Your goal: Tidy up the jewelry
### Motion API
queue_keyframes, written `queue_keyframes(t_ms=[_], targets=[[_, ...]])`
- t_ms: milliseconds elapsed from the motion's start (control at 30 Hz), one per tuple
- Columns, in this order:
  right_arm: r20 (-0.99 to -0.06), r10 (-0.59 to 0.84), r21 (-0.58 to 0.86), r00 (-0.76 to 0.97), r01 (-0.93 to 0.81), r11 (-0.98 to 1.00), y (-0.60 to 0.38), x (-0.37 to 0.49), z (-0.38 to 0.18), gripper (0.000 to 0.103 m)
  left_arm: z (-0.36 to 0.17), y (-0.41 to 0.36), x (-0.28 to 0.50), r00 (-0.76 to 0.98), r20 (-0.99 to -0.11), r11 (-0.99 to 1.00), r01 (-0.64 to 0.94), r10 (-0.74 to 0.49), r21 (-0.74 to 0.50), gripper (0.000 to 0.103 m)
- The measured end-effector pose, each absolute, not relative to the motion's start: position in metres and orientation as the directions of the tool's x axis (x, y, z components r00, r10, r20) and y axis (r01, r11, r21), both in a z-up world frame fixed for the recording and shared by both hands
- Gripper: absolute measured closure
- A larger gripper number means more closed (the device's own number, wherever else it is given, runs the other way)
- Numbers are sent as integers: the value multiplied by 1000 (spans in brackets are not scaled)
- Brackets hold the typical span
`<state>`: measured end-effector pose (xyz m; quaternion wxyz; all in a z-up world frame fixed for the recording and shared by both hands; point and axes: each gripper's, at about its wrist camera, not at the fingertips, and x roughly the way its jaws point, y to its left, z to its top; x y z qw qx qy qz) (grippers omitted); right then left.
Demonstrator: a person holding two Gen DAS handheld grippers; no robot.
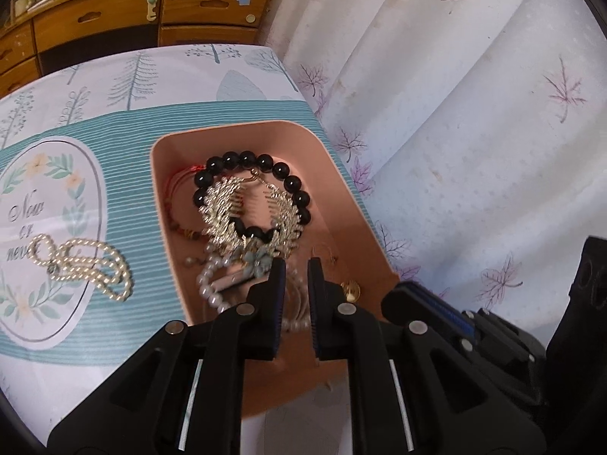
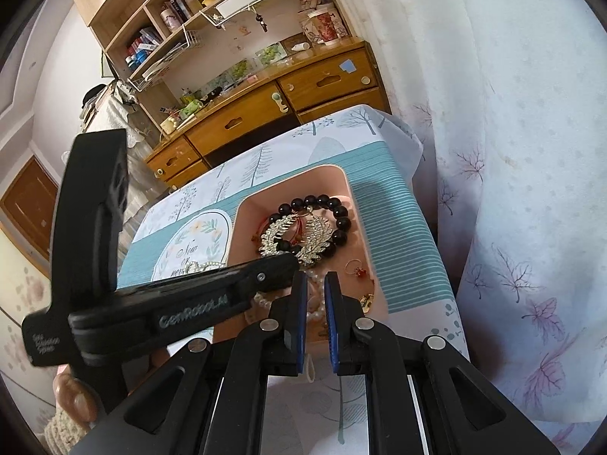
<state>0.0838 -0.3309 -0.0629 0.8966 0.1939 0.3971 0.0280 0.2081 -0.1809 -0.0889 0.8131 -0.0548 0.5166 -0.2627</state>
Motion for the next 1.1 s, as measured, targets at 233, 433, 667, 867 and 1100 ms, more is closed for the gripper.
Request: queue_keyframes(t_ms=[233, 433, 667, 867, 1100], targets=[[-709, 205, 354, 675, 89, 931, -318, 77, -60, 93, -78, -157, 181, 372, -812, 876, 361, -449, -320, 94], [-715, 222, 334, 663, 45, 942, -295, 72, -56, 93, -73, -128, 154, 407, -811, 891, 352, -421, -286, 94], [-715, 253, 302, 652, -38, 953, -252, 70, -42, 93, -58, -79, 132, 478, -796, 923, 285, -371, -259, 83], [-705, 283, 266, 650, -128, 955, -208, 71, -21, 72, -37, -29, 122, 542, -774, 944, 204, -328, -258, 55], [-744, 305, 160, 595, -284, 945, -157, 106, 22, 71, -10, 31, 137, 577, -792, 979, 77, -200, -191, 55]])
